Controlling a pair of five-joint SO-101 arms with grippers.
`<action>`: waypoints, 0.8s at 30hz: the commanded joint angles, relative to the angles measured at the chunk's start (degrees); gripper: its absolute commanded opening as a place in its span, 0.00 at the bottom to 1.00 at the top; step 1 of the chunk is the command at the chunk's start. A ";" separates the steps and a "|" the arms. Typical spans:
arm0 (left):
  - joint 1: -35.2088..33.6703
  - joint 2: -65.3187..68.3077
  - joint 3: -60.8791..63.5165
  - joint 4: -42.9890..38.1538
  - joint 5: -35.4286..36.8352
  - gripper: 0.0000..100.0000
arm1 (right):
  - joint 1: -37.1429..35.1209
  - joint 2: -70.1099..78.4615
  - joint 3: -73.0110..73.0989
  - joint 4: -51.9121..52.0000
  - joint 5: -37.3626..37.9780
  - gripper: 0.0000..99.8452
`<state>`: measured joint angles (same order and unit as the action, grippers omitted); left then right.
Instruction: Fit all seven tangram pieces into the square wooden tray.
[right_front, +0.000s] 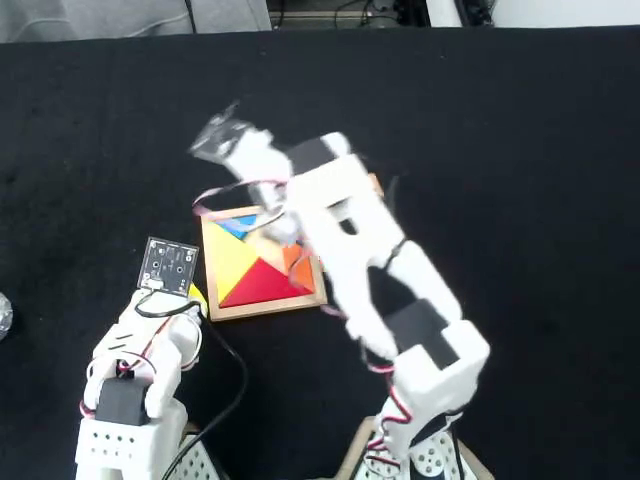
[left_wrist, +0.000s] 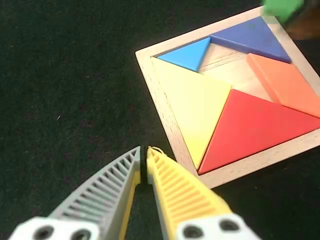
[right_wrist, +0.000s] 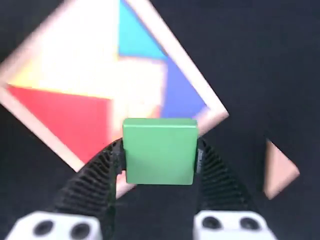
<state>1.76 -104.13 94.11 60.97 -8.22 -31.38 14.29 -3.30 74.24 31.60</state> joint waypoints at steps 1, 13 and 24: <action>0.66 -0.35 -0.48 -0.70 0.00 0.03 | -4.22 1.80 -3.21 -2.73 -2.02 0.10; 0.66 -0.35 -0.48 -0.79 0.00 0.03 | -3.52 17.54 -16.31 -2.64 -6.07 0.10; 0.13 -0.35 -0.66 -0.62 0.00 0.03 | -3.34 22.11 -22.29 1.85 -6.42 0.10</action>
<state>1.76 -104.13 94.11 60.97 -8.22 -34.73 37.05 -22.29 74.77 25.71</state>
